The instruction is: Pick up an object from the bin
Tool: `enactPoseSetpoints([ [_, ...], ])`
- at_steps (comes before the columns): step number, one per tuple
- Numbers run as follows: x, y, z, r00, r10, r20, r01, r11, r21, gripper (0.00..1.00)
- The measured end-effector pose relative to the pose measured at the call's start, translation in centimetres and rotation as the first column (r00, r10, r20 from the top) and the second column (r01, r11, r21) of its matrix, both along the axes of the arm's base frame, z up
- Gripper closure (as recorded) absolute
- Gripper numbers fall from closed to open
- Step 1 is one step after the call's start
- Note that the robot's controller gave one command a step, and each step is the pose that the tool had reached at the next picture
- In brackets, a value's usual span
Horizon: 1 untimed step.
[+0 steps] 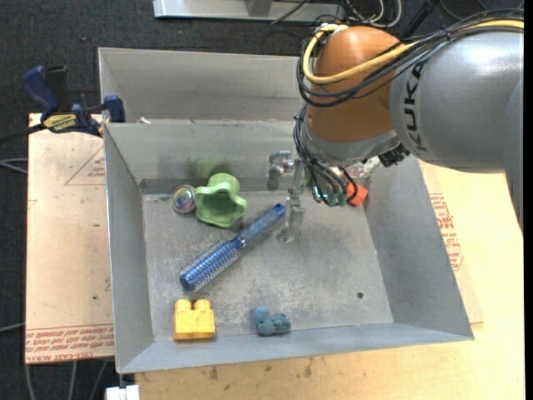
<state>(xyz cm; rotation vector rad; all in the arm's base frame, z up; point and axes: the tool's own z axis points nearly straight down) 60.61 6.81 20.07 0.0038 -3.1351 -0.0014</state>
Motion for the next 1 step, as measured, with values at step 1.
enactPoseSetpoints([
  [1,0.79,6.9,-10.22,0.997,0.077,0.003,-0.077,0.997,0.001,0.0],
])
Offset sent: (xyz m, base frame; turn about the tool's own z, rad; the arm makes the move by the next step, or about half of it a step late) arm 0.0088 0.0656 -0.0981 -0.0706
